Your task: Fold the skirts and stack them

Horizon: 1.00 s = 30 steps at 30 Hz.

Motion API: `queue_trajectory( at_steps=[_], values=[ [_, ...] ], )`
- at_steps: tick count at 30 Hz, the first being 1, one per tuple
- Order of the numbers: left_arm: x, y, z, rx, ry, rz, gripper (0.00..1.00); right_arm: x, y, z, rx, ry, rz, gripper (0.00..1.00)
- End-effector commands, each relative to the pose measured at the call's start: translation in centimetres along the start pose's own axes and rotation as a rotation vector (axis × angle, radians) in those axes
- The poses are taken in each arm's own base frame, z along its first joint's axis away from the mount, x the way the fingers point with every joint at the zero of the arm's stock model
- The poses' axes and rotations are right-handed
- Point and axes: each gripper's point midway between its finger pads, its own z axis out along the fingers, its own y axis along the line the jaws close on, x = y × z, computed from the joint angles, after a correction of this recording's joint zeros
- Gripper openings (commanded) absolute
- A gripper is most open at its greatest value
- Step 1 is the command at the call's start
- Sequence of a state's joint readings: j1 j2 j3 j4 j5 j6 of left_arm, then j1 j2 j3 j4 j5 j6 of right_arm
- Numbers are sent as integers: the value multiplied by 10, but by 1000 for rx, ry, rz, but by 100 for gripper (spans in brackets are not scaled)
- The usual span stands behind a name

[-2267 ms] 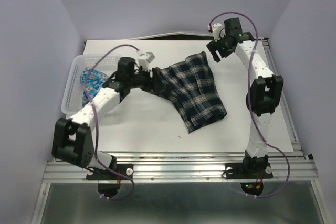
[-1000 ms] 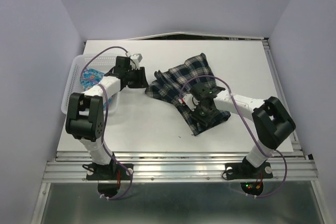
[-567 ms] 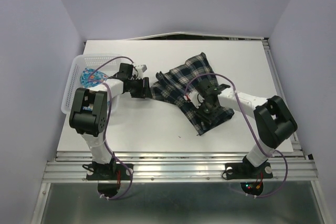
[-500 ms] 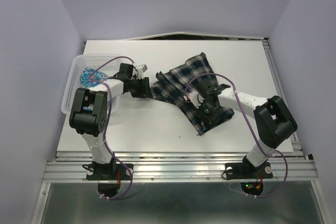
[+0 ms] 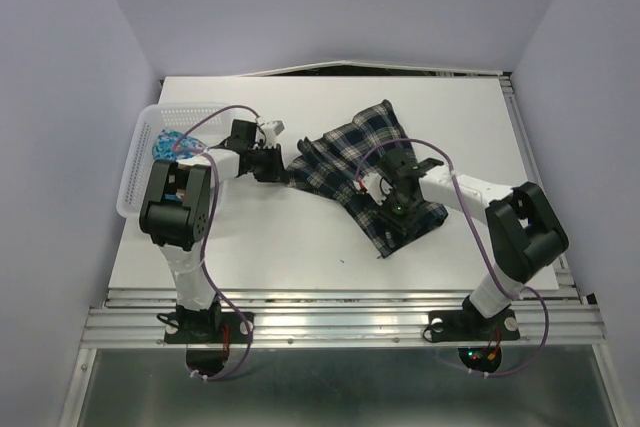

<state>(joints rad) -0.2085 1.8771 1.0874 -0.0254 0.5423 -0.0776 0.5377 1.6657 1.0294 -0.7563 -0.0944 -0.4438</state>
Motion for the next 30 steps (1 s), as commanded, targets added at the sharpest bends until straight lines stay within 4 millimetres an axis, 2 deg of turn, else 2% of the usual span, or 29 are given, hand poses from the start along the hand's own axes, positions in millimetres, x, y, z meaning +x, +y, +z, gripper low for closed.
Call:
queue_trajectory(
  at_steps=[1,2,3,8,9,10,12,14,18,19,20,23,25,26,27,29,30],
  values=[
    [-31,-5,-5,2,-71,99,7,34,5,10,-36,115,-5,41],
    [-36,-4,-8,-5,-80,129,1,36,5,11,-38,121,-9,40],
    [-44,0,-11,-42,-99,164,0,38,6,12,-41,126,-18,39],
    [-89,6,-41,-167,-215,321,0,48,8,15,-45,153,-28,37],
    [-104,8,-51,-216,-252,374,0,52,7,16,-45,159,-19,37],
    [-108,13,-53,-246,-259,392,0,53,8,16,-50,162,-20,37],
    [-128,16,-65,-306,-325,461,0,55,8,16,-50,164,-23,37],
    [-136,17,-70,-332,-347,485,0,58,10,17,-53,171,-22,37],
    [-147,17,-72,-365,-408,521,2,64,12,19,-59,183,-24,36],
    [-145,18,-69,-364,-399,536,9,64,12,19,-59,183,-23,36],
    [-141,18,-63,-360,-370,552,20,64,12,18,-60,181,-23,35],
    [-127,18,-55,-352,-295,558,42,58,8,14,-48,157,-13,34],
    [-123,17,-56,-338,-288,576,43,51,7,10,-47,134,-15,33],
    [-125,12,-63,-334,-309,596,42,47,10,8,-65,119,-16,33],
    [-118,13,-63,-332,-304,616,39,44,10,7,-70,111,-19,32],
    [-131,2,-80,-331,-378,649,37,40,9,4,-73,101,-33,32],
    [-131,-1,-84,-313,-387,673,40,39,8,3,-71,97,-49,32]
  ],
)
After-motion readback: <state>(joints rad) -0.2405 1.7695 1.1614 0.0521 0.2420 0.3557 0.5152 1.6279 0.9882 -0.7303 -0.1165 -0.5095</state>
